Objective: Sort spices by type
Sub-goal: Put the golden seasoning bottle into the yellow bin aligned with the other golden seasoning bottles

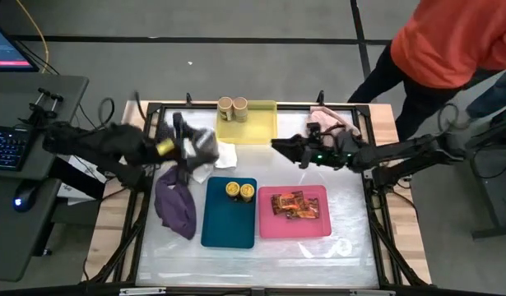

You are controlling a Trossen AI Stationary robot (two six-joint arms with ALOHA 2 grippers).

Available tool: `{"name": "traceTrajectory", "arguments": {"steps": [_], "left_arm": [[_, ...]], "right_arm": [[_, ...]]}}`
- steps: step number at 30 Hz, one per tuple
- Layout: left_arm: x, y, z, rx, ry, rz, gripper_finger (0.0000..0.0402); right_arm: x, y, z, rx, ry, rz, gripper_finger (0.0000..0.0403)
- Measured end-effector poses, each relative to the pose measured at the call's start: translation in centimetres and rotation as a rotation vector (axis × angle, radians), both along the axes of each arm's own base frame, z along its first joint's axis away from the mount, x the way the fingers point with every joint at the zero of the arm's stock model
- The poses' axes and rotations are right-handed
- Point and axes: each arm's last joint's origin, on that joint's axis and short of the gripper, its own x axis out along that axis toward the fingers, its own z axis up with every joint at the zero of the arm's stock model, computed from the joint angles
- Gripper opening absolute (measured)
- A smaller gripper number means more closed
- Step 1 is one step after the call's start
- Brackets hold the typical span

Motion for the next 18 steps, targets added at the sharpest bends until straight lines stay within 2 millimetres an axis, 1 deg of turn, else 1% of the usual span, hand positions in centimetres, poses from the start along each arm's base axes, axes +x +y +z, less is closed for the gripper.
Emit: {"name": "traceTrajectory", "arguments": {"steps": [2,4,6,8,11,14,16,18], "left_arm": [[0.4,0.6,1.2,-0.040,-0.136,0.001,0.0243],[0.7,1.1,2.2,-0.073,-0.247,0.008,0.0243],[1.1,1.3,2.6,-0.106,-0.320,0.003,0.0243],[1.8,1.4,2.8,-0.149,-0.375,-0.008,0.0243],[3.2,1.5,2.6,-0.202,-0.413,-0.029,0.0243],[4.5,1.7,2.2,-0.227,-0.450,-0.021,0.0243],[4.8,2.0,2.4,-0.229,-0.496,-0.011,0.0243],[4.7,2.4,2.9,-0.234,-0.569,-0.002,0.0243]], "right_arm": [[1.1,0.1,-0.8,0.047,-0.031,0.009,0.0263],[2.1,0.1,-1.3,0.099,-0.081,0.021,0.0298],[3.2,0.1,-1.2,0.144,-0.122,0.033,0.0321],[4.6,0.2,-0.8,0.174,-0.140,0.040,0.0335],[6.8,0.3,0.7,0.161,-0.180,0.049,0.0341],[9.0,0.6,2.9,0.078,-0.217,0.097,0.0342],[10.1,0.7,4.2,-0.015,-0.205,0.131,0.0342],[10.8,0.8,5.3,-0.081,-0.170,0.195,0.0342]]}}
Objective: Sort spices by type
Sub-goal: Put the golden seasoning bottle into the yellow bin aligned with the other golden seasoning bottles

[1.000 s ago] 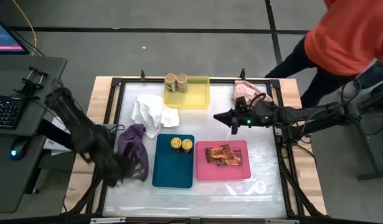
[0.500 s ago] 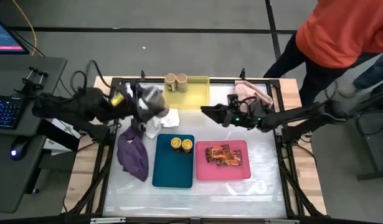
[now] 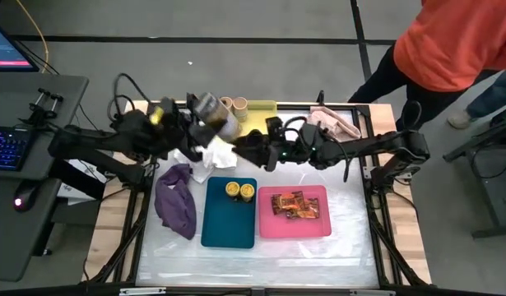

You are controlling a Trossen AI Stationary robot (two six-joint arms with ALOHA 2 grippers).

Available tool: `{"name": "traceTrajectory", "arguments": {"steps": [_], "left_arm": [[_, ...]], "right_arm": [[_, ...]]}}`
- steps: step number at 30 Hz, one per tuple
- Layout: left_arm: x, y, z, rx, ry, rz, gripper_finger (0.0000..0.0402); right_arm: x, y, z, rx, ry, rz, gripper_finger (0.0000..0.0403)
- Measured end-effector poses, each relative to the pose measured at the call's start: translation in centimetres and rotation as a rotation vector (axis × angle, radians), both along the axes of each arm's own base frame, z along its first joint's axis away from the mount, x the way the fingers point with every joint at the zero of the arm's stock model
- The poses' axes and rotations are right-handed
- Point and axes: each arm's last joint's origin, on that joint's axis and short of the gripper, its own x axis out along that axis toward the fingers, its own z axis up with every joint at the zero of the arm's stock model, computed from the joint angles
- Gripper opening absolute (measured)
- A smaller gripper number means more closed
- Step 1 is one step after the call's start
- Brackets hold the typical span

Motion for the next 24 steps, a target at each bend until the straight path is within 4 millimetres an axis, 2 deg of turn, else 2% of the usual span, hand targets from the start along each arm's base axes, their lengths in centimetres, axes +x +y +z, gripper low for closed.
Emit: {"name": "traceTrajectory", "arguments": {"steps": [4,10,14,19,21,24], "left_arm": [[-1.1,0.6,1.1,-0.002,-0.100,0.030,0.0243],[-2.4,1.0,2.5,-0.113,-0.310,-0.021,0.0243],[-2.7,1.0,2.9,-0.178,-0.409,-0.047,0.0243],[-2.0,1.0,2.6,-0.213,-0.404,-0.059,0.0243],[-2.0,1.0,2.5,-0.211,-0.404,-0.069,0.0243],[-2.1,0.9,2.6,-0.178,-0.401,-0.058,0.0244]], "right_arm": [[0.4,0.1,1.9,-0.047,0.054,0.098,0.0342],[-0.1,0.5,5.3,-0.225,-0.060,0.018,0.0342],[-0.3,0.5,7.6,-0.423,-0.039,-0.142,0.0342],[-0.9,0.7,9.6,-0.732,0.124,-0.494,0.0342],[-1.2,0.8,10.3,-0.741,0.134,-0.556,0.0342],[-1.6,0.7,11.4,-0.671,0.096,-0.563,0.0342]]}}
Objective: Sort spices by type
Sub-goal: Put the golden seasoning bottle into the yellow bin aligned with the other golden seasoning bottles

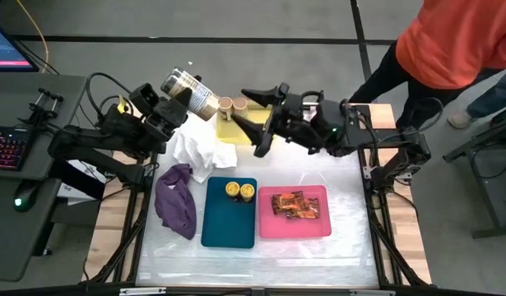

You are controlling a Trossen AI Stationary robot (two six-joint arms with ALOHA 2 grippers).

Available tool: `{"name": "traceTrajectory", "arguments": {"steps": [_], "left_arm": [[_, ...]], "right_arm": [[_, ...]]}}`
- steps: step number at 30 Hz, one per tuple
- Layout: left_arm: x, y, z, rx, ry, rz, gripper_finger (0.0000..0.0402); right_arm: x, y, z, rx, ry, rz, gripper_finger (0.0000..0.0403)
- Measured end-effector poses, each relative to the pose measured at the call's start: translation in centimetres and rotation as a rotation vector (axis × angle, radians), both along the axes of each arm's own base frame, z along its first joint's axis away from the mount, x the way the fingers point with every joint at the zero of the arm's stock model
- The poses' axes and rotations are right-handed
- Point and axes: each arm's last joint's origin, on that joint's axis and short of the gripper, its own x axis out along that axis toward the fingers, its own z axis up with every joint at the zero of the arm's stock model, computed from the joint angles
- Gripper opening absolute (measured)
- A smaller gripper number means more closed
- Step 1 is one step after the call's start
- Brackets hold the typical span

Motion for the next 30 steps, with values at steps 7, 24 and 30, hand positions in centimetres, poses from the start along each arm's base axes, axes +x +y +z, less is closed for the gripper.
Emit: {"name": "traceTrajectory", "arguments": {"steps": [7,24,30], "left_arm": [[0.2,0.1,-0.1,0.005,0.002,0.011,0.0246],[1.3,1.2,-0.5,0.185,0.020,-0.002,0.0249],[2.2,1.9,-0.9,0.246,-0.008,-0.035,0.0249]], "right_arm": [[0.2,-0.3,-0.2,0.008,0.004,-0.009,0.0342],[0.2,0.0,-0.6,-0.011,0.065,-0.012,0.0385],[0.4,0.0,-1.3,0.102,0.109,0.024,0.0383]]}}
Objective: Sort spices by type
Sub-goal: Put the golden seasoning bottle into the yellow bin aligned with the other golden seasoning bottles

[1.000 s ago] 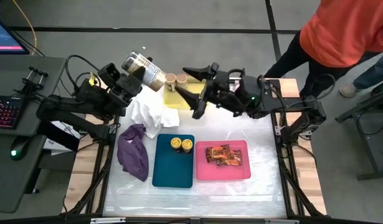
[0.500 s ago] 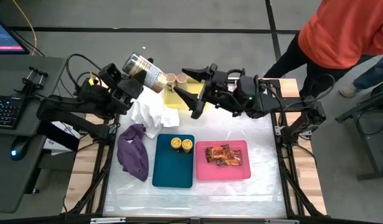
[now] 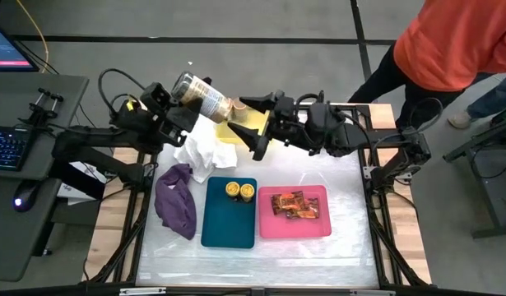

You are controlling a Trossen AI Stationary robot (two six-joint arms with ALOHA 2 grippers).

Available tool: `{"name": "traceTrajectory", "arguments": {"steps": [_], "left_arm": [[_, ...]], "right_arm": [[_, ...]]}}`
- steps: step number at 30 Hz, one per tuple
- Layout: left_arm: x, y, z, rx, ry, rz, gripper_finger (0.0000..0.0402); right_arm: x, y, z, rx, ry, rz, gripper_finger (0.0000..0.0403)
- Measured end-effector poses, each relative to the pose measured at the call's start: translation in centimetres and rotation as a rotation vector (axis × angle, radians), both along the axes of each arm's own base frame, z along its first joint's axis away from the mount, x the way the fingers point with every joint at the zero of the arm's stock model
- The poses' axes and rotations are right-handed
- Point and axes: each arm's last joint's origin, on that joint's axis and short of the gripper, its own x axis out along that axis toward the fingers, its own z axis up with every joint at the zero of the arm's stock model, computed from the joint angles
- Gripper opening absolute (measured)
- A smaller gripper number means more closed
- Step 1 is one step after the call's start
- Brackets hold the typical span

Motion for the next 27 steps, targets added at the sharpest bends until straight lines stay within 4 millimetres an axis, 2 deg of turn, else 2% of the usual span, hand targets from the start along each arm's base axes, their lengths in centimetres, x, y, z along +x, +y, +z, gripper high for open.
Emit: {"name": "traceTrajectory", "arguments": {"steps": [5,10,15,27], "left_arm": [[0.9,0.5,-0.6,0.020,0.033,-0.014,0.0249],[1.2,0.8,-0.8,0.050,0.029,-0.048,0.0249],[1.5,0.8,-0.9,0.074,-0.013,-0.087,0.0249],[3.0,1.1,-1.9,0.076,0.007,-0.090,0.0249]], "right_arm": [[0.2,0.0,-0.3,0.044,0.015,0.037,0.0383],[-0.1,0.5,0.9,-0.032,-0.103,0.183,0.0383],[-0.2,0.3,1.0,-0.022,-0.108,0.120,0.0383],[-0.2,0.2,1.2,-0.034,-0.137,0.157,0.0383]]}}
